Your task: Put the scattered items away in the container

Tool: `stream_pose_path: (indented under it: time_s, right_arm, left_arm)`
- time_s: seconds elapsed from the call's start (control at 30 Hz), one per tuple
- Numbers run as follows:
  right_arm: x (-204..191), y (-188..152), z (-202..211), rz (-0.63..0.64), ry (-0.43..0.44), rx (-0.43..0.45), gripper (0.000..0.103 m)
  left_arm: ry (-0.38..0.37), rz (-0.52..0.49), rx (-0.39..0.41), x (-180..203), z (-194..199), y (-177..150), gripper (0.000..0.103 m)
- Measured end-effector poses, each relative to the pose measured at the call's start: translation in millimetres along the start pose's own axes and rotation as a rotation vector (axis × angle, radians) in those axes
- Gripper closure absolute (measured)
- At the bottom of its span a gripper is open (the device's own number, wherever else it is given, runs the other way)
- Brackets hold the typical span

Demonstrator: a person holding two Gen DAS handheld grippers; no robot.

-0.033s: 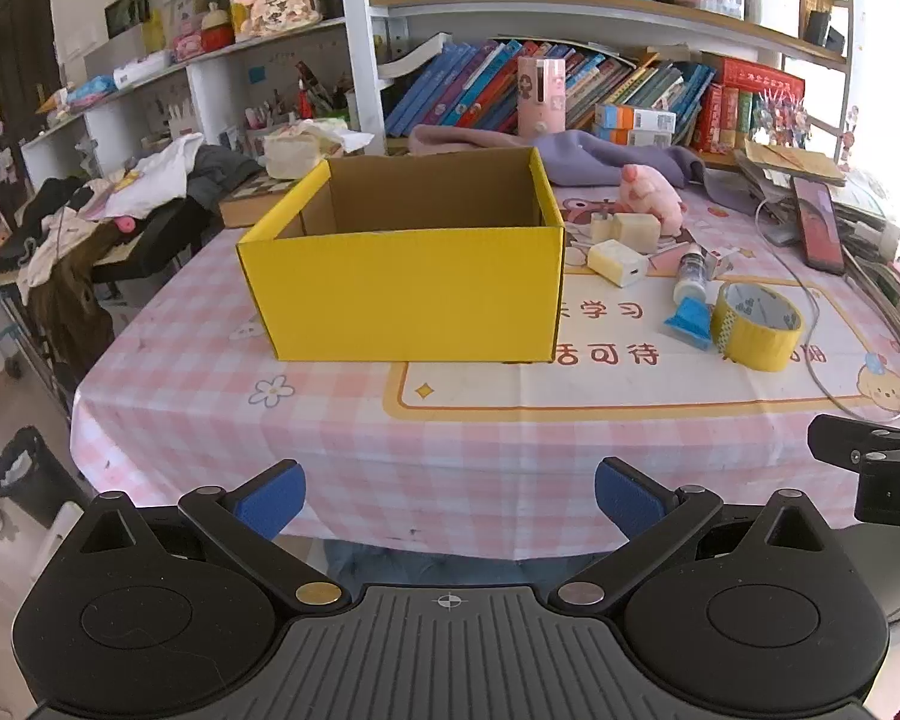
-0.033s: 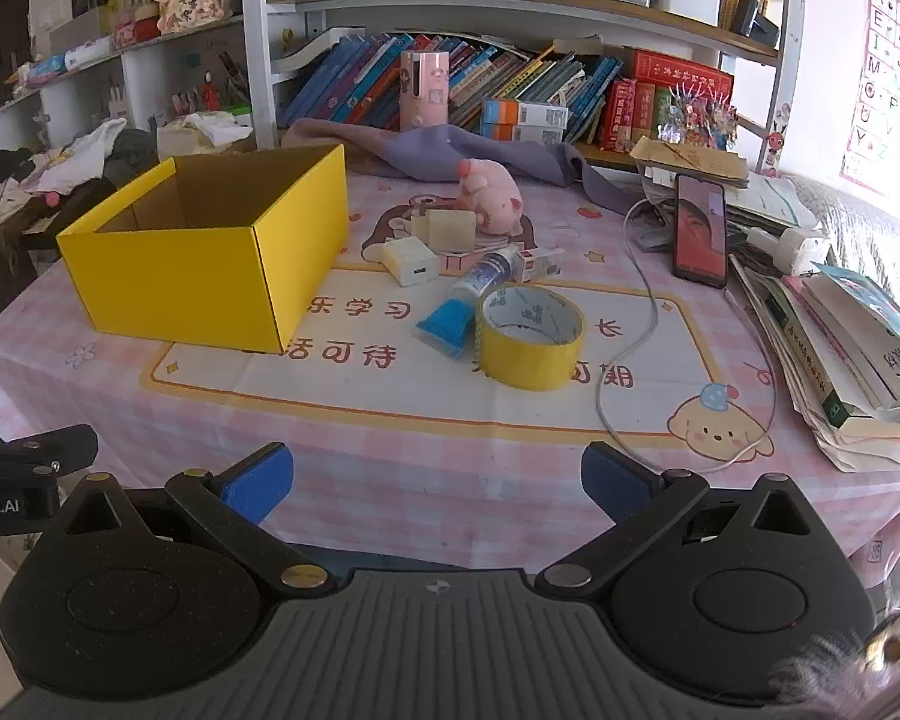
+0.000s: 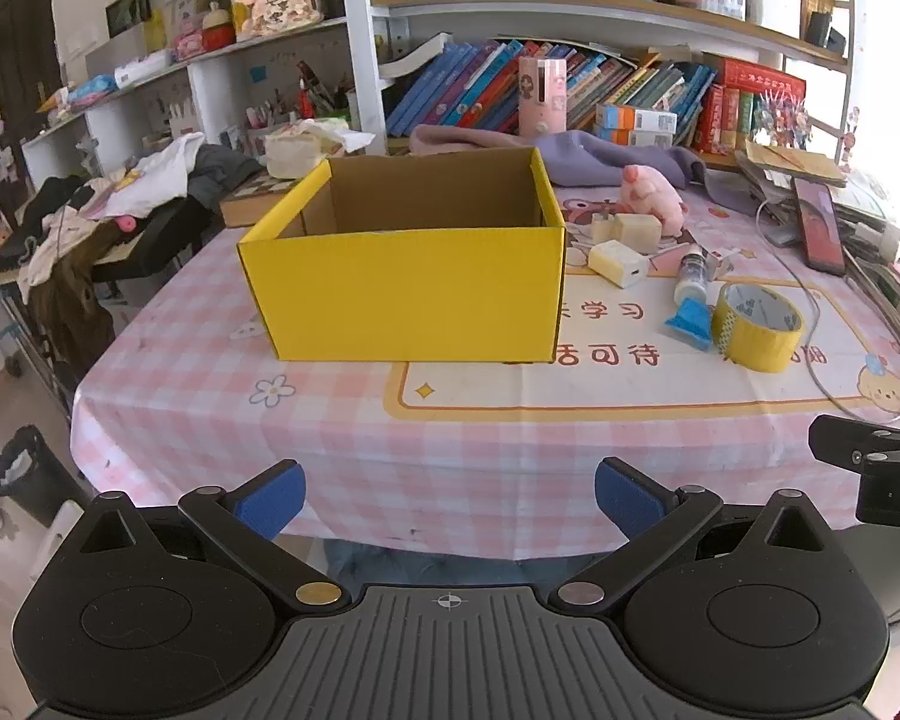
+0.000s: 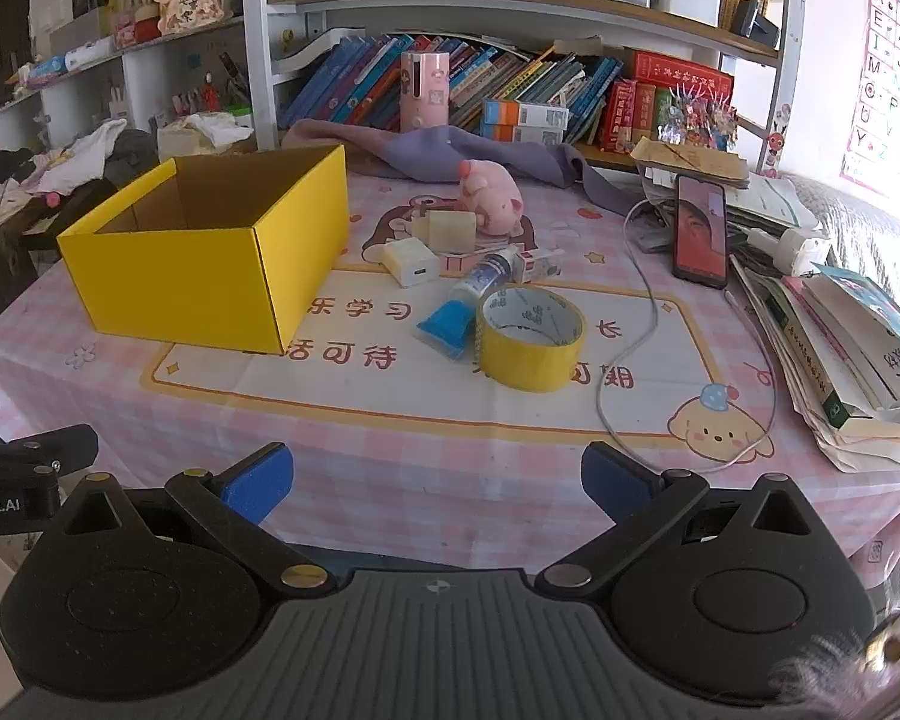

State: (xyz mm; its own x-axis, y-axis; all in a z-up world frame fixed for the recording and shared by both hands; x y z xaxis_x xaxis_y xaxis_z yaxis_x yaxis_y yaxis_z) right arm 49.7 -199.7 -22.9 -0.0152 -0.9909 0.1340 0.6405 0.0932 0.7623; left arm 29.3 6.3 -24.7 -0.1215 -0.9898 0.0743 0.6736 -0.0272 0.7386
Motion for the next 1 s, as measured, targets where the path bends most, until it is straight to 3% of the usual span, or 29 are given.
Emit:
stream_pose_path:
  time_s: [1.0]
  right_arm:
    - [-6.0, 1.8, 4.8, 0.023, 0.007, 0.019, 0.0]
  left_arm:
    - [0.017, 0.01, 0.006, -3.0, 1.5, 1.4, 0.0]
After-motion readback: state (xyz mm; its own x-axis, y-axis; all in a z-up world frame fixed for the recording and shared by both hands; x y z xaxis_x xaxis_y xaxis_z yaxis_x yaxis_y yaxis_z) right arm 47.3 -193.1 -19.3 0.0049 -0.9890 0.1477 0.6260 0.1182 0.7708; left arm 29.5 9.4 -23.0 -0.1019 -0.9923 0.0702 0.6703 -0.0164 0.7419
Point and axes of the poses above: each gripper's, at about its wrist camera, not at the fingertips, and z roughly against the way its jaws point, x to its right, y to its top, the point moved 3 cm from there along -z, roughly the way its jaws point, and after that the axes turned 12 degrees about -y, right-handed, at the moved point
